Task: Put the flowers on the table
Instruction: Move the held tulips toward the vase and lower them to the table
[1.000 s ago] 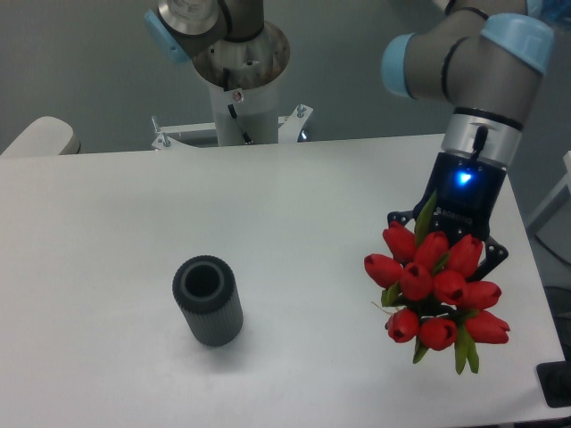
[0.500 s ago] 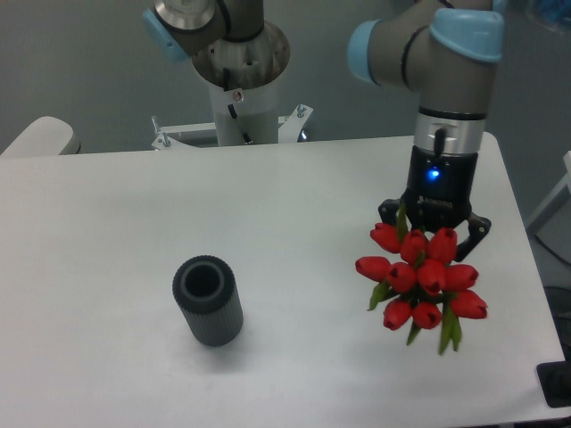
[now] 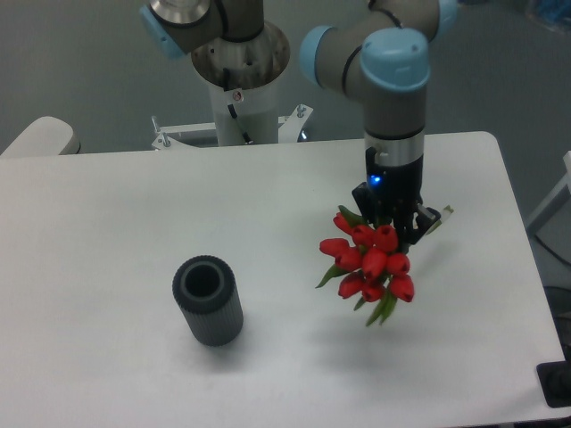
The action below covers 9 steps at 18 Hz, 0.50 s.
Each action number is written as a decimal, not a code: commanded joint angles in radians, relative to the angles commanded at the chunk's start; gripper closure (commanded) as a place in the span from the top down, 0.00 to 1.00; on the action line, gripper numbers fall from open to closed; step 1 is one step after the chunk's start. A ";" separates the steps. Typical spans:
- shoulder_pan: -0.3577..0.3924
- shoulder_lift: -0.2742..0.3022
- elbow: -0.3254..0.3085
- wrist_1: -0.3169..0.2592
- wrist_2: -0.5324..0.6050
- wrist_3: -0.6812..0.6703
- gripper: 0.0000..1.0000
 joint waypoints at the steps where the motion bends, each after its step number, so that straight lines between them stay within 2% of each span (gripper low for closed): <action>1: -0.005 -0.002 -0.014 0.000 0.025 0.005 0.35; 5: -0.040 -0.017 -0.058 0.002 0.111 0.067 0.35; 9: -0.080 -0.037 -0.084 0.003 0.115 0.066 0.35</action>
